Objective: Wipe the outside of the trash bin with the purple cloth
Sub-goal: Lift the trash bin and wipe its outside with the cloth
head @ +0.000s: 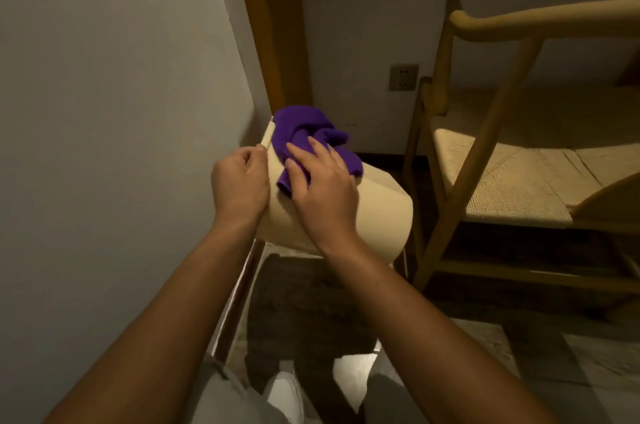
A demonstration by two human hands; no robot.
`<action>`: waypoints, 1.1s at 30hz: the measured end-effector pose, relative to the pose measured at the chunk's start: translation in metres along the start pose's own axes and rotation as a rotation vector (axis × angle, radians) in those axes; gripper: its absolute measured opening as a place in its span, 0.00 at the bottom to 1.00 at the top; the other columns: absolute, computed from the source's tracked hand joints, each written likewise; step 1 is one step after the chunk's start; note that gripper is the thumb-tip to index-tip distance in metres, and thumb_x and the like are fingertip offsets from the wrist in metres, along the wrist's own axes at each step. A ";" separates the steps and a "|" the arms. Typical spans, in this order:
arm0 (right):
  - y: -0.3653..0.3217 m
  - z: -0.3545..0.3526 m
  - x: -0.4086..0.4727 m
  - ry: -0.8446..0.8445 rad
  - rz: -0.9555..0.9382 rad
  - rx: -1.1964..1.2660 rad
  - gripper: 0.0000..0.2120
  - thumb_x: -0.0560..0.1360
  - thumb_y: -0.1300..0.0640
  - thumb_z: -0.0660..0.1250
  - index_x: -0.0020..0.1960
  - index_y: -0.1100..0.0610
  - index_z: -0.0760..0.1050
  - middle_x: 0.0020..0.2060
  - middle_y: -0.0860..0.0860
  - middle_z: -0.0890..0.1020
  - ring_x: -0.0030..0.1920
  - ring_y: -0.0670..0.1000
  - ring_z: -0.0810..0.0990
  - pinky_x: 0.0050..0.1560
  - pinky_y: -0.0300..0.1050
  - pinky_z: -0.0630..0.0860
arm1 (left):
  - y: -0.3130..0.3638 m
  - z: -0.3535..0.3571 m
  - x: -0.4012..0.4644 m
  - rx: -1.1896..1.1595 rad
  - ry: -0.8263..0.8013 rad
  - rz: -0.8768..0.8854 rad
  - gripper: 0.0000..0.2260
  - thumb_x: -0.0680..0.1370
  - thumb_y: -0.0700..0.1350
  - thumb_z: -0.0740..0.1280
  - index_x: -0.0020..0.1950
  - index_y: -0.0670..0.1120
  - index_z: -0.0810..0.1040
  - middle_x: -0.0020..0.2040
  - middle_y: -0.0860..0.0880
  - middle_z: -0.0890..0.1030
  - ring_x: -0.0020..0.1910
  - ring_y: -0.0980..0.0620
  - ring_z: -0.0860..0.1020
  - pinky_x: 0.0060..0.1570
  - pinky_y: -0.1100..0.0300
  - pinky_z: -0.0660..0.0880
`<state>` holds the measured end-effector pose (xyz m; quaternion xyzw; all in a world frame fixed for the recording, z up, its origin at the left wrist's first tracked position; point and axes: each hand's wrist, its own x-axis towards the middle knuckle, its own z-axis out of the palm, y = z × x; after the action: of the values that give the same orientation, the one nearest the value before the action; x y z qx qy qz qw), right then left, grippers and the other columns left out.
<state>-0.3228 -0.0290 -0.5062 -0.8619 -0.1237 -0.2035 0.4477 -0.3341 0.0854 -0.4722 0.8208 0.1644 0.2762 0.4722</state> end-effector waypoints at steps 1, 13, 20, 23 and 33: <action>0.013 -0.007 0.003 -0.001 0.018 -0.026 0.19 0.83 0.45 0.59 0.71 0.46 0.76 0.72 0.50 0.77 0.74 0.56 0.69 0.70 0.57 0.65 | 0.000 -0.005 0.002 -0.035 0.020 -0.041 0.14 0.81 0.50 0.63 0.39 0.49 0.81 0.35 0.51 0.80 0.35 0.53 0.78 0.37 0.57 0.73; 0.082 -0.037 0.008 0.271 0.235 0.024 0.16 0.85 0.54 0.60 0.69 0.57 0.77 0.70 0.55 0.78 0.74 0.56 0.70 0.75 0.55 0.65 | 0.016 -0.003 0.004 -0.144 0.078 0.016 0.11 0.81 0.52 0.63 0.41 0.56 0.80 0.41 0.58 0.80 0.38 0.69 0.77 0.29 0.74 0.70; -0.004 -0.006 0.017 0.068 0.063 0.210 0.17 0.82 0.52 0.60 0.69 0.51 0.77 0.68 0.51 0.79 0.71 0.51 0.72 0.70 0.47 0.66 | 0.013 0.016 -0.014 -0.092 -0.021 0.066 0.12 0.83 0.49 0.62 0.44 0.47 0.80 0.31 0.55 0.76 0.27 0.61 0.74 0.26 0.71 0.67; 0.000 -0.015 0.056 -0.066 0.079 0.115 0.17 0.83 0.49 0.60 0.68 0.50 0.78 0.63 0.51 0.83 0.63 0.54 0.78 0.58 0.49 0.73 | 0.012 0.007 -0.012 -0.142 0.031 0.012 0.11 0.82 0.50 0.63 0.47 0.48 0.82 0.35 0.56 0.80 0.32 0.62 0.78 0.31 0.67 0.74; 0.125 -0.062 0.048 -0.056 0.364 -0.015 0.16 0.84 0.46 0.59 0.69 0.49 0.76 0.58 0.49 0.82 0.54 0.49 0.78 0.47 0.39 0.70 | 0.008 -0.010 -0.011 -0.137 0.005 0.057 0.08 0.81 0.54 0.64 0.48 0.56 0.81 0.43 0.61 0.81 0.42 0.69 0.78 0.36 0.68 0.72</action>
<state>-0.2462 -0.1492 -0.5421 -0.8787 0.0233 -0.0963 0.4670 -0.3492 0.0821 -0.4644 0.7901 0.1226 0.3021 0.5190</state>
